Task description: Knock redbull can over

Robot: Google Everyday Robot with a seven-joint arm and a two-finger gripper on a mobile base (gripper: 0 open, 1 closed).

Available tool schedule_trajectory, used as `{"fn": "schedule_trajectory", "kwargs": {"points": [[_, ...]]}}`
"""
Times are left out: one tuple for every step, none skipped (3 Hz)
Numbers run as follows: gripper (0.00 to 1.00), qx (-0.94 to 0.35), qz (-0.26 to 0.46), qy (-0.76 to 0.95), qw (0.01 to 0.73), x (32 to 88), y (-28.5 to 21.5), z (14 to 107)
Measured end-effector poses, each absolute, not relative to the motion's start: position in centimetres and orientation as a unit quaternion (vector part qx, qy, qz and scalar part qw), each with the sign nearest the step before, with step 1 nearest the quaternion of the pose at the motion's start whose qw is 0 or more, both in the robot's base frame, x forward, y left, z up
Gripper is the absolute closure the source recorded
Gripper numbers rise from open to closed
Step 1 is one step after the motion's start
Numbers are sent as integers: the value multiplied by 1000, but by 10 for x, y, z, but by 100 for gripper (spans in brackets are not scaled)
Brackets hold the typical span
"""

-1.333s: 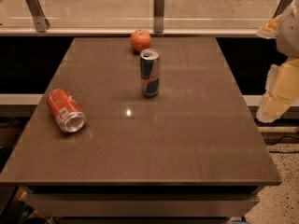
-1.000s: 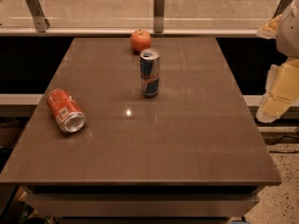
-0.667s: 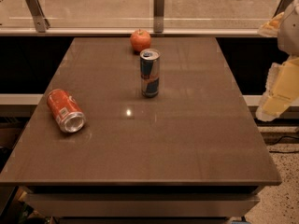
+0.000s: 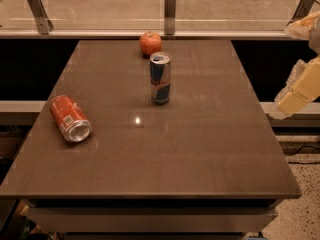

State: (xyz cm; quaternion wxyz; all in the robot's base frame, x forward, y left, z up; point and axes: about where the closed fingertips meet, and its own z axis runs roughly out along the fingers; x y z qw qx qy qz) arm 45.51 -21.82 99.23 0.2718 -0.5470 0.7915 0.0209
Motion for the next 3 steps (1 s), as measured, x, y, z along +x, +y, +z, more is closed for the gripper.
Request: {"fn": "schedule_trajectory", "kwargs": {"points": [[0,-520,83,783,330,471,-212,985],[0,-505,140,766,372,487,-198,979],[0,-494,174,753,399,501,-183,972]]}}
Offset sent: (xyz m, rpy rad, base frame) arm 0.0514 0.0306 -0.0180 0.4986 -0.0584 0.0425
